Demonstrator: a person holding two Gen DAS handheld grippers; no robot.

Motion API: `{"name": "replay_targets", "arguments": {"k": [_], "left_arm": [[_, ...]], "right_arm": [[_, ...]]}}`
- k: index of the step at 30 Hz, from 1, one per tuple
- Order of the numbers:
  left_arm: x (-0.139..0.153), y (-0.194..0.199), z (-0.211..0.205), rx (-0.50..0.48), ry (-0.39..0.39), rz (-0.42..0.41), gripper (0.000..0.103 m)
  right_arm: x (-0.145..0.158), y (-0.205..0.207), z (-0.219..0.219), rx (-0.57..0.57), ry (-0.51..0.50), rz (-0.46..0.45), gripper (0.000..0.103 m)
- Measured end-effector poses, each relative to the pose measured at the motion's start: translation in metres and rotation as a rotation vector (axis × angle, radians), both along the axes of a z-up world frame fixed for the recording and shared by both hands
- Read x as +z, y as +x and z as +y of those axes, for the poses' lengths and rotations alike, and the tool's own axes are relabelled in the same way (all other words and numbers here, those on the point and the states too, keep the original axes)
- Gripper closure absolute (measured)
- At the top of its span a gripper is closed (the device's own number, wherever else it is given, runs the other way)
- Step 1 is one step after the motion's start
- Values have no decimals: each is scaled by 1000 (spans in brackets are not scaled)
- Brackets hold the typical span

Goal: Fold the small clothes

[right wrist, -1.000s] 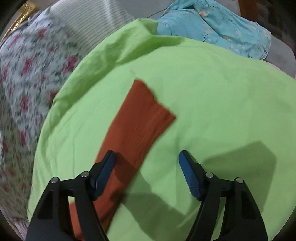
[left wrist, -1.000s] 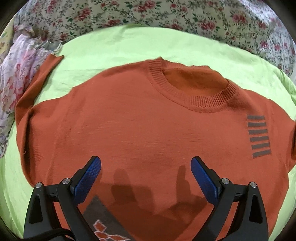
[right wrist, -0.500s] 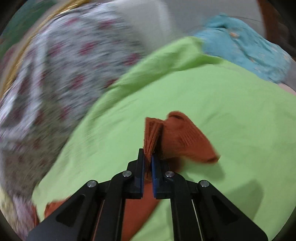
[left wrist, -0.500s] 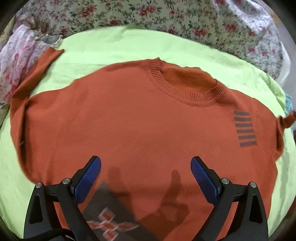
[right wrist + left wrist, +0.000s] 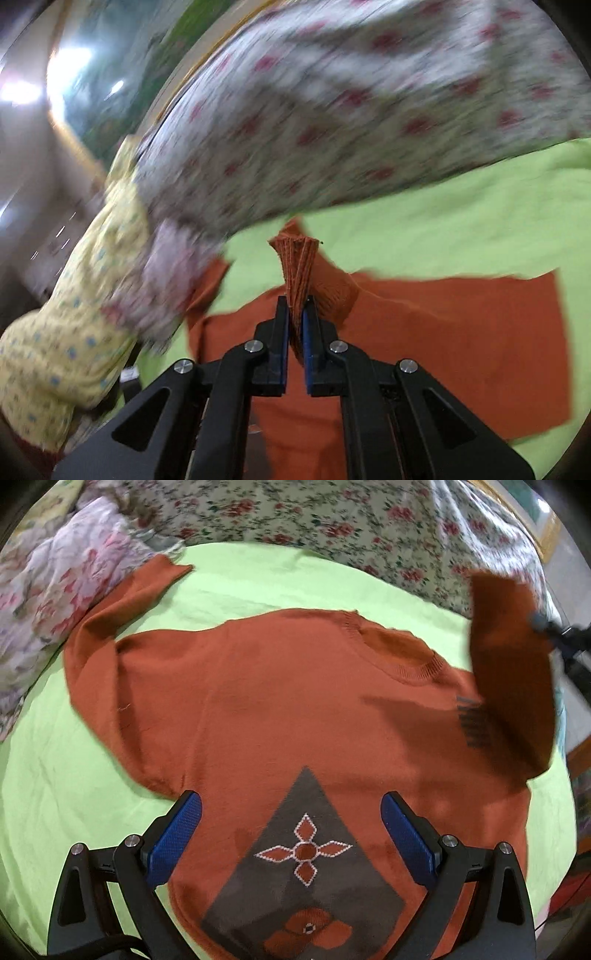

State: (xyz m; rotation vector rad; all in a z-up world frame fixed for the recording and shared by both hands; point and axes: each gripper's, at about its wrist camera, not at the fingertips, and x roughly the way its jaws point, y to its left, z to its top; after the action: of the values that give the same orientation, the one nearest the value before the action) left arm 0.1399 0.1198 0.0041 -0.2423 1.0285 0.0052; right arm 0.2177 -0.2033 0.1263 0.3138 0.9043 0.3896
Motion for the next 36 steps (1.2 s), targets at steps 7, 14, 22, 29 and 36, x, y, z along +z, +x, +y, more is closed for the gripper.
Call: {"name": "replay_targets", "arguments": {"k": [7,14,22,29,36], "left_arm": [[1,4,15,27,-39,1,5],[-9,28,16,33,-102,32,5],[-46,83,6,69,-215,117,5],[-55,126,-17,6,-200,79,71],[-12,115,-17,-94,-177,-47,98]], "right_arm": [[-105,26,73,69,108,206,96],[-161,33,105,75,192,324,84],[-147,17,53,15,194,341,61],[-127,-34,-29,-167,118,325,62],[-113,-73,-89,-364,88,306,62]]}}
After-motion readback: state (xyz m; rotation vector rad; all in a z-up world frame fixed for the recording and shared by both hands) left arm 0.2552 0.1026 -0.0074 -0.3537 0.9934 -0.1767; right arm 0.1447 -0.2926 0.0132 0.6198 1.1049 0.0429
